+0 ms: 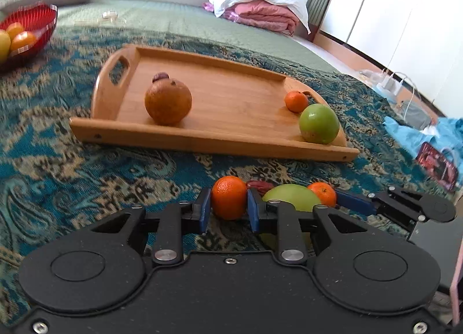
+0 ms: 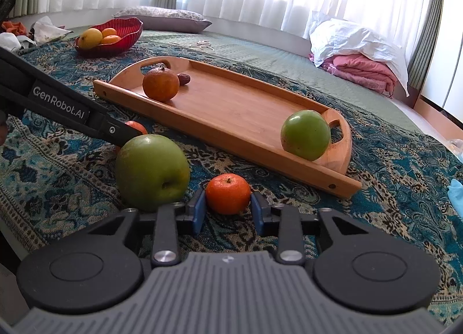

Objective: Organize fruits
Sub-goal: 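Grasp a tangerine with the left tool while the right tool grasps another tangerine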

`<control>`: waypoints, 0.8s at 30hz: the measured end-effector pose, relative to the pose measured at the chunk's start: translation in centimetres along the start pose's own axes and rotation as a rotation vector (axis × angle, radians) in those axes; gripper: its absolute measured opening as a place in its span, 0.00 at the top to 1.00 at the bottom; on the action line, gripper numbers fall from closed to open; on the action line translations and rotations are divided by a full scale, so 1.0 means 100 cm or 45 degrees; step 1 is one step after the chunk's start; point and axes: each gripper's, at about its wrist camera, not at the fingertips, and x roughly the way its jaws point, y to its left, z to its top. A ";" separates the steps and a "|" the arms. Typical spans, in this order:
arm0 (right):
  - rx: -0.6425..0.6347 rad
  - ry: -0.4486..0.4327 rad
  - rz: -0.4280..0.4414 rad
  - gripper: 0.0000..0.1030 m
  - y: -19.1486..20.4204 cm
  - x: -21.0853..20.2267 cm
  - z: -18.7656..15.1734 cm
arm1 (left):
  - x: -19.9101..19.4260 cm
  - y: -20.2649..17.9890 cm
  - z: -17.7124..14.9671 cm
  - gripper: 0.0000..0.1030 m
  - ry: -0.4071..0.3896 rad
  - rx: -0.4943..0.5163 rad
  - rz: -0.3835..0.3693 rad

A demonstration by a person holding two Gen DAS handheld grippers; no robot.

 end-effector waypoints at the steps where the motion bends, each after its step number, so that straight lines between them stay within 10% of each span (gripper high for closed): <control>1: 0.001 -0.001 0.000 0.61 0.000 0.000 0.000 | -0.002 -0.002 0.000 0.76 -0.009 0.016 0.013; 24: 0.095 0.010 0.021 0.51 -0.006 0.017 0.007 | 0.019 -0.003 -0.010 0.70 -0.055 0.167 0.161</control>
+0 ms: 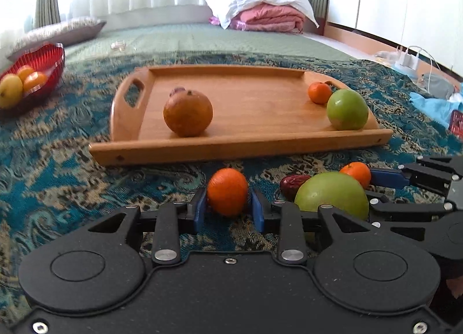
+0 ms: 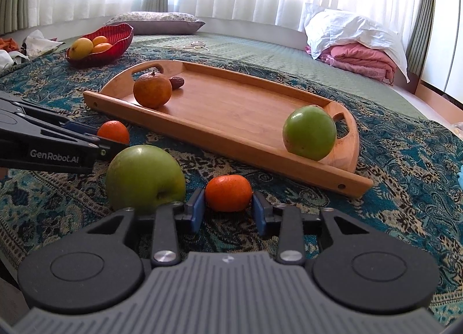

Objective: Organize fruits
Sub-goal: 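Grasp a tangerine with the left tool while the right tool grasps another tangerine, then carry the tangerine over the tray with the left tool while the right tool carries its tangerine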

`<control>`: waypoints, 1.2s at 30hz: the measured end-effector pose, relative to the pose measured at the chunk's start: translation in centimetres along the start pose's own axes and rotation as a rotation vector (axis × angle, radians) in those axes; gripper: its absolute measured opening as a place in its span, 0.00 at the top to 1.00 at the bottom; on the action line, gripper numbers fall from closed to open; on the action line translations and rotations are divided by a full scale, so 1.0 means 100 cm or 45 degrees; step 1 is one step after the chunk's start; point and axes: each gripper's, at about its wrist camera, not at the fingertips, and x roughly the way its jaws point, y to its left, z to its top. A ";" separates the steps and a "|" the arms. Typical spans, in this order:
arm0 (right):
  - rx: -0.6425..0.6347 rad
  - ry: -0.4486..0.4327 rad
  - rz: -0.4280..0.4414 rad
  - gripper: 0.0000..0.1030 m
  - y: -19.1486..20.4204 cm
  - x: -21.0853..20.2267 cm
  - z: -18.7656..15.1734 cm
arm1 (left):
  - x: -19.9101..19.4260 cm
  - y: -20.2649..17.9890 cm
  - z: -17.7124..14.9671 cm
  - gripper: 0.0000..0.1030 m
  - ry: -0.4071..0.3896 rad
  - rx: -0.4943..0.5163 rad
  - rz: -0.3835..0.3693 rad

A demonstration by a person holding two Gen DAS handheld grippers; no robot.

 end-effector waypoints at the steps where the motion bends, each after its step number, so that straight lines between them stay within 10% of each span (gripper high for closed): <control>1: 0.003 0.001 0.001 0.51 0.000 0.001 0.000 | 0.002 0.001 0.001 0.70 -0.002 -0.017 -0.005; 36: 0.185 -0.132 -0.136 0.64 -0.036 -0.006 0.049 | -0.013 0.015 0.078 0.73 -0.159 -0.028 0.034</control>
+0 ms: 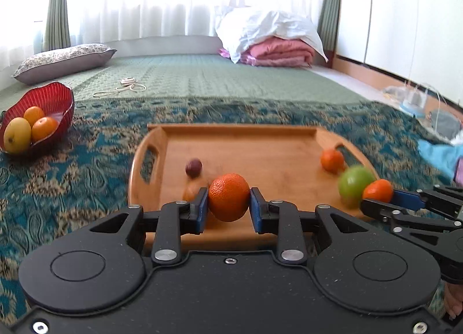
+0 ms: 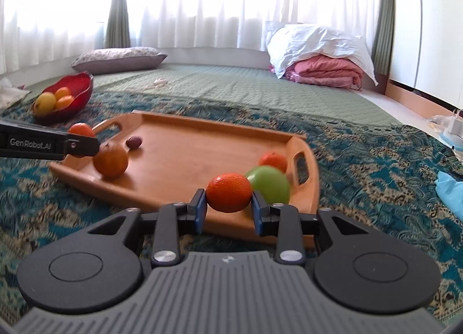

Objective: Organize fruits
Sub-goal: 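Carry the tangerine over the tray with the left tool while the right tool carries its tangerine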

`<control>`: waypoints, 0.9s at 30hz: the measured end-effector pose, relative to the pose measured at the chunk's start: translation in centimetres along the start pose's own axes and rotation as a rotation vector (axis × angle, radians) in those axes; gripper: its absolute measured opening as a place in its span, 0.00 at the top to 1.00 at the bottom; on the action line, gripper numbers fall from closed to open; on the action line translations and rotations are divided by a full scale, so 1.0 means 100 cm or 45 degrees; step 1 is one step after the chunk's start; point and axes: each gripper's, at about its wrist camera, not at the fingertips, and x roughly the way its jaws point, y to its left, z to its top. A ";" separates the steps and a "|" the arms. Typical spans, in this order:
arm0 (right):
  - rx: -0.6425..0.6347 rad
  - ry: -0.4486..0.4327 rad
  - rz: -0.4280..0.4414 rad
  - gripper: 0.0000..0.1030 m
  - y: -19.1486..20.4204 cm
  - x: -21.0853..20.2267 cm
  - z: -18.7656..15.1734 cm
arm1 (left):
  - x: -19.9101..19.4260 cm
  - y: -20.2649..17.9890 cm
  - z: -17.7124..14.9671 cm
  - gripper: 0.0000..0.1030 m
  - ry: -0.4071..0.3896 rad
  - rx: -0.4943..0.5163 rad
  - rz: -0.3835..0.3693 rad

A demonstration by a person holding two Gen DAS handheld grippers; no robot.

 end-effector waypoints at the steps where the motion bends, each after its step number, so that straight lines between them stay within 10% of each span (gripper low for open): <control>1: 0.014 -0.001 -0.009 0.64 -0.003 0.002 0.006 | 0.002 0.002 0.006 0.73 -0.003 -0.004 -0.002; 27: 0.298 0.471 -0.078 0.64 -0.078 0.155 0.098 | 0.169 0.062 0.092 0.73 0.341 -0.174 0.035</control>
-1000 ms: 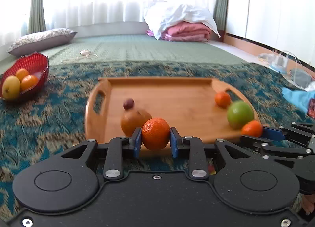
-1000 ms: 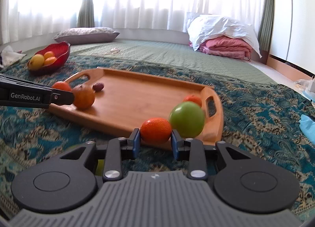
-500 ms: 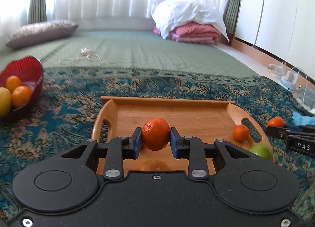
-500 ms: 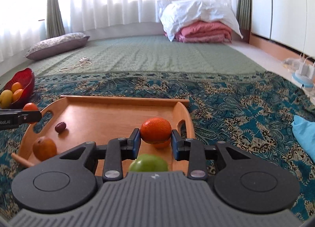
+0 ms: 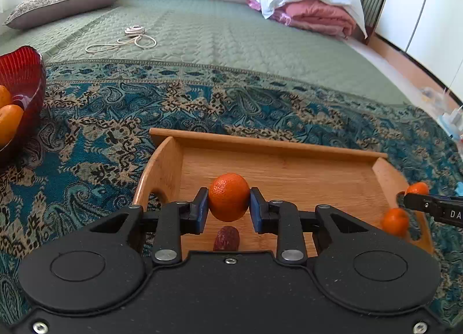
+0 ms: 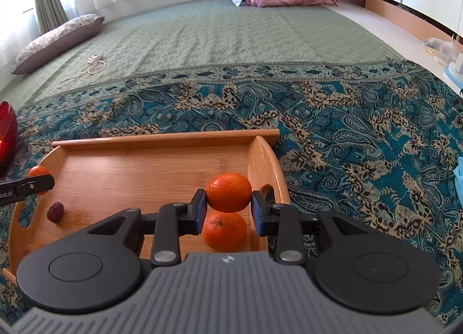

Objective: Organize fruits
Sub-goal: 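Carry the tangerine over the tray with the left tool while the right tool carries its tangerine, then open the left tool to set its tangerine on the tray while the right tool releases its tangerine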

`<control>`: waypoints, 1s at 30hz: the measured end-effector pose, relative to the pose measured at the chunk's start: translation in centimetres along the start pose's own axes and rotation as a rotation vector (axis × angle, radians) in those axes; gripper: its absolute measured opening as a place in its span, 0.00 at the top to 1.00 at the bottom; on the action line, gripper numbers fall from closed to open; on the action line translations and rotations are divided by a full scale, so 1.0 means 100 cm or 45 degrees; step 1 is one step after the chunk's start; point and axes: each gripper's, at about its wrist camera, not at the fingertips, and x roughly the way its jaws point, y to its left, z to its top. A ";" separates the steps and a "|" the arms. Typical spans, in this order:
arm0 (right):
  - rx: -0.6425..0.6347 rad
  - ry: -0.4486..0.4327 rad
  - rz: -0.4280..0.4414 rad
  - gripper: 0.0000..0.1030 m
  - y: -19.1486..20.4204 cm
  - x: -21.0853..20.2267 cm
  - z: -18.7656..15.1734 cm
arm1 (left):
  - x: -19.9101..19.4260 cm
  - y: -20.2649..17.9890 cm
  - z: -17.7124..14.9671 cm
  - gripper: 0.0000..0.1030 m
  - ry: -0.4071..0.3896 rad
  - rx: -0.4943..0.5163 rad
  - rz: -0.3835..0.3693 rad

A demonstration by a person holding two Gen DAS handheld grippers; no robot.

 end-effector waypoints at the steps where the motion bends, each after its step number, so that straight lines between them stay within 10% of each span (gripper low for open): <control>1: 0.010 0.010 -0.002 0.64 -0.001 0.004 0.001 | 0.004 0.000 0.001 0.73 0.005 0.002 0.005; 30: 0.130 0.011 0.015 0.64 -0.003 0.048 0.003 | 0.033 0.007 -0.005 0.73 0.009 0.051 0.062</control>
